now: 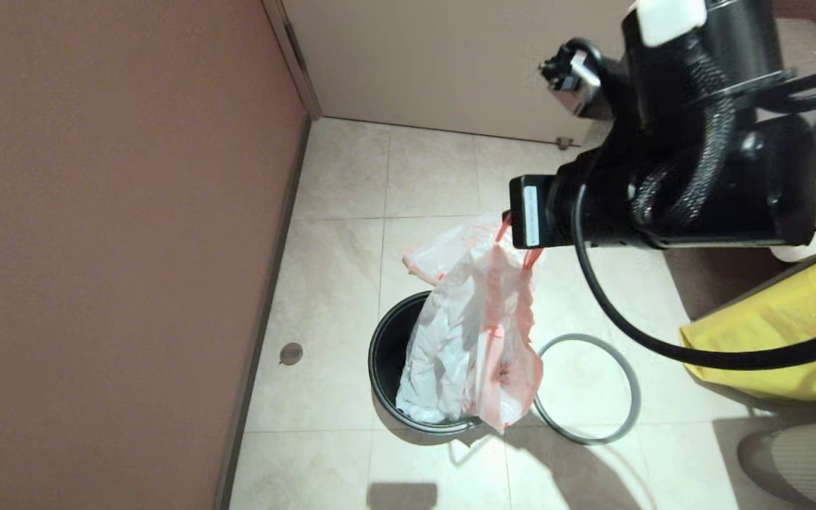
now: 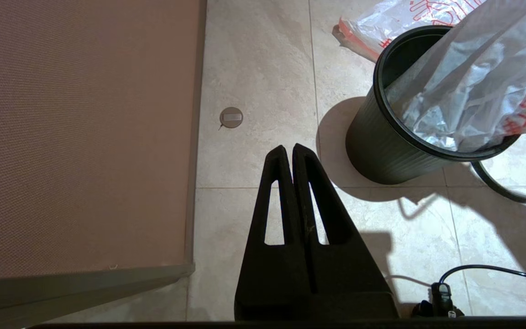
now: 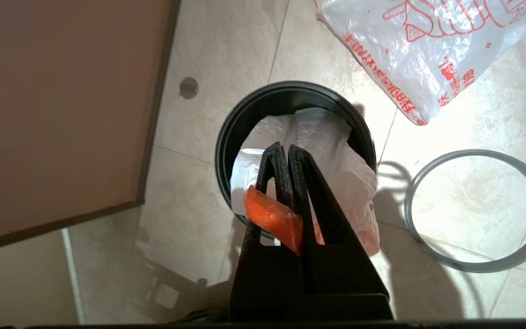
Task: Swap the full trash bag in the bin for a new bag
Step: Place the trash bag on the floor
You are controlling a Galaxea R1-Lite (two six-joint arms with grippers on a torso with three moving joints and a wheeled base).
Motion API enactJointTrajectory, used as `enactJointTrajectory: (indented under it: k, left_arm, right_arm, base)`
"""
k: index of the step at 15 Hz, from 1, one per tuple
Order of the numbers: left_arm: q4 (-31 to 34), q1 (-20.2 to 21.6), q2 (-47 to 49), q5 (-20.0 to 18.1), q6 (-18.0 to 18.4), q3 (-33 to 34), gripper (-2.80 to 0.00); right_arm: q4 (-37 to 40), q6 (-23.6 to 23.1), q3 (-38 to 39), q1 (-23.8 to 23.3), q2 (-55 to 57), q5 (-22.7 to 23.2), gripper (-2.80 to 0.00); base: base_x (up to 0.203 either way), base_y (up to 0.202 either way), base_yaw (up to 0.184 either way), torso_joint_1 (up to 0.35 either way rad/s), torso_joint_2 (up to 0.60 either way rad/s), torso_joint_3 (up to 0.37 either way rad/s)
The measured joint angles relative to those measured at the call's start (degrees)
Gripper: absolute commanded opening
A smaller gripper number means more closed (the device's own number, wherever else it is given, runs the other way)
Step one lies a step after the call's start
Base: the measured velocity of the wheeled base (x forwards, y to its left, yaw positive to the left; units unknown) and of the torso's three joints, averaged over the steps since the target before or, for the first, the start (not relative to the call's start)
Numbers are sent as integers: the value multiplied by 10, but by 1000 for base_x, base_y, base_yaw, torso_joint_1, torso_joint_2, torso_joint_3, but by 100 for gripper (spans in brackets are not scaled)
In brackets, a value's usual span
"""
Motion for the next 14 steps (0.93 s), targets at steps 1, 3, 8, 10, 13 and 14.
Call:
enactJointTrajectory:
  k: [1,3,8,10,13,14]
  left_arm:
    - [0,0,0,0,0,0,-280]
    - [0,0,0,0,0,0,-280]
    - [0,0,0,0,0,0,-280]
    - [0,0,0,0,0,0,-280]
    - [0,0,0,0,0,0,-280]
    - [0,0,0,0,0,0,-280]
  right_arm:
    - [7,2,1,0,-15,0,-280]
    - [18,4,-2,-13,-46,0,-280]
    - [20,76,-13,-65,-125,10,-280]
    - [28,86,-47,-116,-156,16,-280]
    - [79,60,-133,-207,-173,16,-280]
    - [83,44,-150,-239,-173,16,-280]
  base:
    - [0,0,0,0,0,0]
    - [0,0,0,0,0,0]
    - [0,0,0,0,0,0]
    - [0,0,0,0,0,0]
    - [0,0,0,0,0,0]
    - [0,0,0,0,0,0]
